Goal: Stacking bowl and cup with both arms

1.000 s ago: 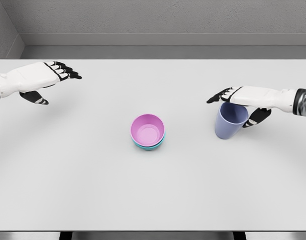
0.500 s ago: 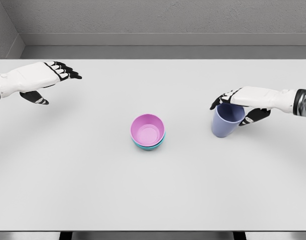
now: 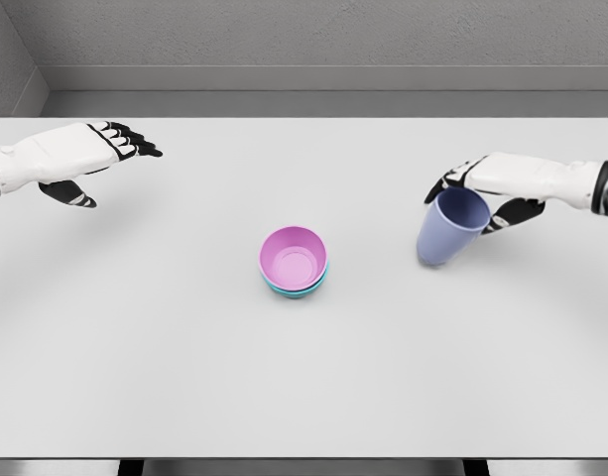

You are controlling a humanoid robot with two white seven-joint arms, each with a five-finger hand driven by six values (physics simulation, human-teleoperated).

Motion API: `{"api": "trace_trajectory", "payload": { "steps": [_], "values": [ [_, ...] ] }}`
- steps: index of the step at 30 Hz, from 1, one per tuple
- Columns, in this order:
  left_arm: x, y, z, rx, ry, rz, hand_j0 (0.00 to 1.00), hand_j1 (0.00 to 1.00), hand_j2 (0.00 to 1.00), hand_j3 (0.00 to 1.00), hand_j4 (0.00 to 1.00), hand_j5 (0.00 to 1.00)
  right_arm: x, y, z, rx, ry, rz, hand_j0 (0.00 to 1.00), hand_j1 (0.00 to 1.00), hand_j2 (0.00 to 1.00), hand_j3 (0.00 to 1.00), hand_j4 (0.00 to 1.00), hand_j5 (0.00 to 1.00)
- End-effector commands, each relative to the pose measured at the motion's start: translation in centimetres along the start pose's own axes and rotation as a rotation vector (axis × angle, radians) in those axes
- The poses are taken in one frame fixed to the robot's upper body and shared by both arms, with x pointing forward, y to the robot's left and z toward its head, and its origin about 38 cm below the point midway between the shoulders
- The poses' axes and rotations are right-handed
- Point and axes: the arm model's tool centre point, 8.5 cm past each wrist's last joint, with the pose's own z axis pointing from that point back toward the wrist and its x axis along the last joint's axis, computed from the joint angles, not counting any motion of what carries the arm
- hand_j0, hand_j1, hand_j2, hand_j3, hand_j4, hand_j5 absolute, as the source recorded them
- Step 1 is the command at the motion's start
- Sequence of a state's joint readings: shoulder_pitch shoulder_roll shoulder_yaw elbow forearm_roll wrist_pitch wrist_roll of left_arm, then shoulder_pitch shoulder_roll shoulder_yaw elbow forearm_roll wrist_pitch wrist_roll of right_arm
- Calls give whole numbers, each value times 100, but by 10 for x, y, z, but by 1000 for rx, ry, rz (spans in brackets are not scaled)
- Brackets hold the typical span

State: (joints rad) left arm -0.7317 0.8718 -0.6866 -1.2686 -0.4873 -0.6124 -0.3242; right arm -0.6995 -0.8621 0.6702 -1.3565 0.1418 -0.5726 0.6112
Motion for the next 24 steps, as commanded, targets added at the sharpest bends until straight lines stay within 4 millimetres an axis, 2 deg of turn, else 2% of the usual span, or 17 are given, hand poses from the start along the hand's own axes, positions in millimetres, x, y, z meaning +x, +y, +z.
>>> {"api": "trace_trajectory", "payload": {
  "steps": [1,5,8,12,15,24],
  "values": [
    [0,1,1,4,1,4,100,100,100,100,100,100,1,-5,3,-17,-1,3,70,70,70,70,70,70],
    [-1,1,1,3,3,4,100,100,100,100,100,100,4,-10,2,-23,-9,16,68,68,68,68,68,68],
    [-1,1,1,3,3,4,100,100,100,100,100,100,16,-22,0,-35,-36,52,68,68,68,68,68,68],
    [-1,1,1,3,3,4,100,100,100,100,100,100,17,-27,2,-50,-35,59,68,68,68,68,68,68],
    [0,0,0,1,1,5,100,100,100,100,100,100,30,-36,2,-67,-63,92,68,68,68,68,68,68],
    [-1,0,1,2,2,4,100,100,100,100,100,100,49,-54,-3,-93,-107,147,68,68,68,68,68,68]
  ]
}}
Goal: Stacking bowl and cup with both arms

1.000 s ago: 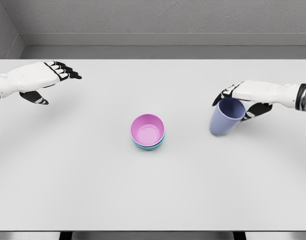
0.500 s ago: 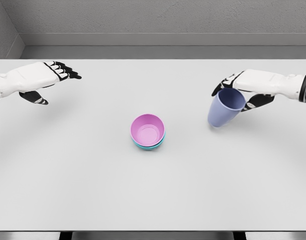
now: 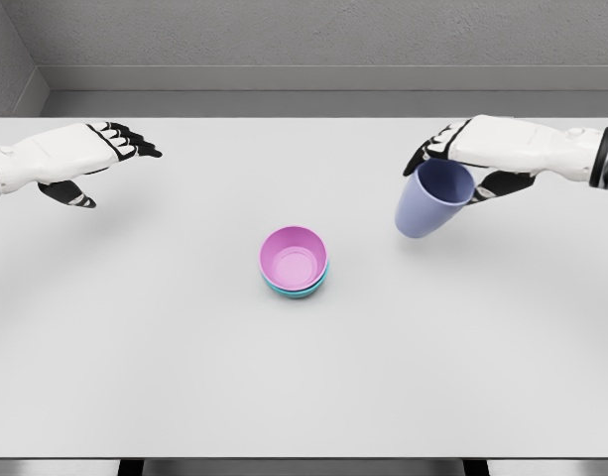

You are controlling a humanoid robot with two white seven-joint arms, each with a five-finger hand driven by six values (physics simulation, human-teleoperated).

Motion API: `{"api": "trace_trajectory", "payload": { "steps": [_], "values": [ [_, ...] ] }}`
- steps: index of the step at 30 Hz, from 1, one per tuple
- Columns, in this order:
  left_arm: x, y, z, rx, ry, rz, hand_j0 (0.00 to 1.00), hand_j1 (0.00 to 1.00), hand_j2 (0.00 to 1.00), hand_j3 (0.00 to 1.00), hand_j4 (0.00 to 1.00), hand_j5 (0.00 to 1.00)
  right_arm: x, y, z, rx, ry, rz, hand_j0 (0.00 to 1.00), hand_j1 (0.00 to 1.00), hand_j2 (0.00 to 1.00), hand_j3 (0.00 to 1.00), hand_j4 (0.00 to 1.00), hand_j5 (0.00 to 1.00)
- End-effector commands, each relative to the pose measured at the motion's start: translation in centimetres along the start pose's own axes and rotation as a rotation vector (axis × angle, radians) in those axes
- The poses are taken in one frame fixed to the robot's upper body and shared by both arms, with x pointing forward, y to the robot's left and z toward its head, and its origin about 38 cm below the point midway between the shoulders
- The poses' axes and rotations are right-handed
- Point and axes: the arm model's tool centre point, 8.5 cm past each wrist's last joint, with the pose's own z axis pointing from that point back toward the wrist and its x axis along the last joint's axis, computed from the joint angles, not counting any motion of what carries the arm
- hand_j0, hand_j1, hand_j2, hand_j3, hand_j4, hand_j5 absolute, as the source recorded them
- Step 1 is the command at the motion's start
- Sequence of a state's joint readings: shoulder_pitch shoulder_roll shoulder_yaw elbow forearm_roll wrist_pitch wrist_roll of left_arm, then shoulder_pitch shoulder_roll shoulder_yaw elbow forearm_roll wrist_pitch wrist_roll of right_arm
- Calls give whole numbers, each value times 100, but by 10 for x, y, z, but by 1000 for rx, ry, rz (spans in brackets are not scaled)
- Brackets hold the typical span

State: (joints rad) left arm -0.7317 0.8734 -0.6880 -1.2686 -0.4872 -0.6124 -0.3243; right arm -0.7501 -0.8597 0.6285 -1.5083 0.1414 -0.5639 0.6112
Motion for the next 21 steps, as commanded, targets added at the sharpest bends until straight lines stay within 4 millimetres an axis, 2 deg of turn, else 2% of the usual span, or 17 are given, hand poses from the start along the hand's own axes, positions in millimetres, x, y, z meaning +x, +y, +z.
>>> {"api": "trace_trajectory", "payload": {
  "steps": [1,8,13,21],
  "values": [
    [0,1,1,4,1,4,100,100,100,100,100,100,7,-4,-2,-9,-18,10,68,68,68,68,68,68],
    [-1,1,1,3,2,4,100,100,100,100,100,100,25,-16,-15,-34,-79,46,68,68,68,68,68,68],
    [-2,0,2,0,6,3,100,100,100,100,100,100,30,-20,-21,-46,-98,53,68,68,68,68,68,68],
    [-3,1,3,1,10,2,100,100,100,100,100,100,48,-31,-40,-78,-166,76,68,68,68,68,68,68]
  ]
}}
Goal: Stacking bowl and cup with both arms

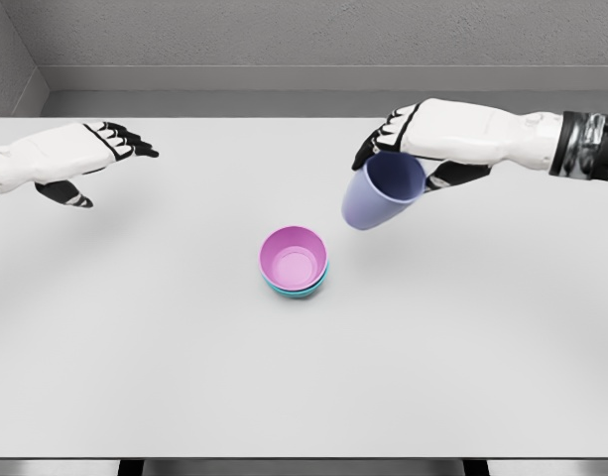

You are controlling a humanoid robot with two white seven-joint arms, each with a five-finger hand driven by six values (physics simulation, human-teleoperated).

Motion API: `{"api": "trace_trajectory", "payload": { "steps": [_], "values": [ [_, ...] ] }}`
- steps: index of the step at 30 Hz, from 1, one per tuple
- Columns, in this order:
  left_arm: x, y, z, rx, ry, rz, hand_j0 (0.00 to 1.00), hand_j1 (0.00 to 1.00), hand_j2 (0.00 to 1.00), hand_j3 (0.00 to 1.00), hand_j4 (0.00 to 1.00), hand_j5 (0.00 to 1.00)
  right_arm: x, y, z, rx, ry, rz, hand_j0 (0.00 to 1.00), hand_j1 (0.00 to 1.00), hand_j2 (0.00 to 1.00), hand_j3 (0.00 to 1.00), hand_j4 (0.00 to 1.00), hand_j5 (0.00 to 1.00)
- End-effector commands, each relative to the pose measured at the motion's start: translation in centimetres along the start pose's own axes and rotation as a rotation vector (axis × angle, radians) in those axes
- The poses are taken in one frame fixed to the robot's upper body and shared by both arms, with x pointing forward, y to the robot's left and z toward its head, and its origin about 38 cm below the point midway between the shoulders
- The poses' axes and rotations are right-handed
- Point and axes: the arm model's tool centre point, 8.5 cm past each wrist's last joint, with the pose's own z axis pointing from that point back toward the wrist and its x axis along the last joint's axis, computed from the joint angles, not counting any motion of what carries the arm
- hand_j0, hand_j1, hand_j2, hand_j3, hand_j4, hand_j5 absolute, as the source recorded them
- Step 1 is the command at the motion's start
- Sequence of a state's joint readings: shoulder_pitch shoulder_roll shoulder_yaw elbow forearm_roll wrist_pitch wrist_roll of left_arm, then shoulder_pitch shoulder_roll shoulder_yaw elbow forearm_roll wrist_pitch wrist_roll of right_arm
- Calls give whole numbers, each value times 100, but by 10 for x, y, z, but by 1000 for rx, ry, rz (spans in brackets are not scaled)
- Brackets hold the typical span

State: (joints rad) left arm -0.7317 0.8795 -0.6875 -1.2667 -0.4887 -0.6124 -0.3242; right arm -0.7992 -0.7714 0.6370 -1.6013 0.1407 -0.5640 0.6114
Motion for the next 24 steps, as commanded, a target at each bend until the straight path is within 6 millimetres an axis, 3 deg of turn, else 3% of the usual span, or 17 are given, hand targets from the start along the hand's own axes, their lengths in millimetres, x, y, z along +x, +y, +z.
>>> {"api": "trace_trajectory", "payload": {
  "steps": [1,7,24],
  "values": [
    [0,1,0,4,1,4,100,100,100,100,100,100,9,-3,-9,-15,-34,2,68,68,68,68,68,68],
    [-1,2,1,6,2,3,100,100,100,100,100,100,22,-7,-19,-29,-81,21,68,68,68,68,68,68],
    [0,1,-1,4,-1,4,100,100,100,100,100,100,43,18,-72,14,-168,-19,69,69,69,69,69,69]
  ]
}}
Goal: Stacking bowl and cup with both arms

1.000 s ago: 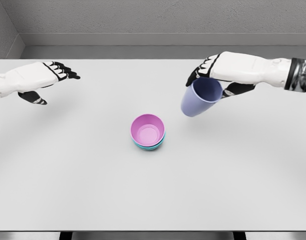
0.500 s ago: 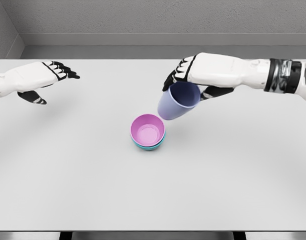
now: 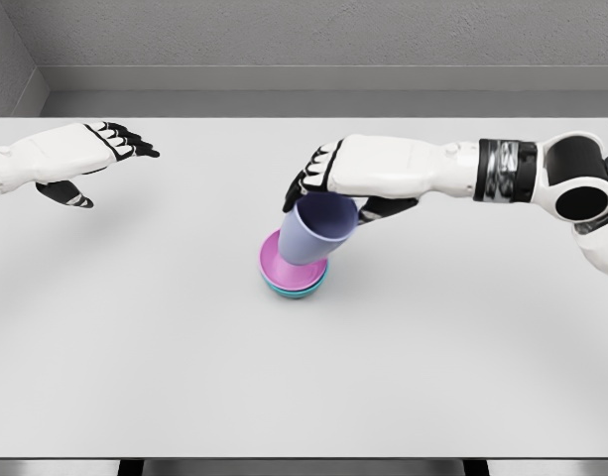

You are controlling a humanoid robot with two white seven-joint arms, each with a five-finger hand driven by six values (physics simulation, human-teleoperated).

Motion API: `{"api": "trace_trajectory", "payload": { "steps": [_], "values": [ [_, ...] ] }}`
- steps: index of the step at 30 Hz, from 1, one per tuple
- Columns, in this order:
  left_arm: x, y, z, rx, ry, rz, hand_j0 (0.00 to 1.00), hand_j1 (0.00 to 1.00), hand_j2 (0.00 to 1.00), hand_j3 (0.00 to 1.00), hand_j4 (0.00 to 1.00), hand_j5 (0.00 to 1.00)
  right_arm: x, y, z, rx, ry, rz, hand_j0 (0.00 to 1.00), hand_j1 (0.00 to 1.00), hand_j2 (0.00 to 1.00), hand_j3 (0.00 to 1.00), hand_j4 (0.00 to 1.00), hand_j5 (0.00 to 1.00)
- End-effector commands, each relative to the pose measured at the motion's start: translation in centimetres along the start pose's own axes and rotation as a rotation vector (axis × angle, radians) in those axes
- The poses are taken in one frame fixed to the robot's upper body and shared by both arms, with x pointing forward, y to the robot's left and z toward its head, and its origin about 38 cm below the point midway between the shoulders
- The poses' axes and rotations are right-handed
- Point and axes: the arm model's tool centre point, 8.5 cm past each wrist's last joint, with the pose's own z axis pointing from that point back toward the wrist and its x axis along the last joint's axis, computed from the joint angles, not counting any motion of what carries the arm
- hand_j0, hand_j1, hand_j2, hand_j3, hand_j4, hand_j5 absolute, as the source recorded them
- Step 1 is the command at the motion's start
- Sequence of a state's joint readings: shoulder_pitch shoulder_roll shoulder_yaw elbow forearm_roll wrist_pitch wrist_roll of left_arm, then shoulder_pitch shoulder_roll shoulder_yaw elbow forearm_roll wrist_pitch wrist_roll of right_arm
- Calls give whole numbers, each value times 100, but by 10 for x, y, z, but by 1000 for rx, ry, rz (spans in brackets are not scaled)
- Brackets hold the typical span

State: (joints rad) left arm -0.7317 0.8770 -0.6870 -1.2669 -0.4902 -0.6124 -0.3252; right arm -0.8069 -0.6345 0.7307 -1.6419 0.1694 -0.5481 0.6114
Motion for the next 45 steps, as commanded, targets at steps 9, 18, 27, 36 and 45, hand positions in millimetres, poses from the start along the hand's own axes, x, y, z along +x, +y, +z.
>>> {"api": "trace_trajectory", "payload": {
  "steps": [9,18,27,36,45],
  "values": [
    [0,0,0,4,-1,5,100,100,100,100,100,100,-20,22,-8,49,68,-55,69,69,69,69,69,69],
    [1,1,-1,5,-3,5,100,100,100,100,100,100,-14,34,-21,80,37,-71,70,70,70,70,70,70],
    [1,1,-1,5,-3,5,100,100,100,100,100,100,-15,35,-20,81,50,-79,100,100,100,100,100,100],
    [0,0,0,4,-1,5,100,100,100,100,100,100,-26,-9,27,-3,130,7,100,100,100,100,100,100],
    [-2,1,2,6,8,7,100,100,100,100,100,100,-36,1,176,-34,398,26,100,100,100,100,100,100]
  ]
}}
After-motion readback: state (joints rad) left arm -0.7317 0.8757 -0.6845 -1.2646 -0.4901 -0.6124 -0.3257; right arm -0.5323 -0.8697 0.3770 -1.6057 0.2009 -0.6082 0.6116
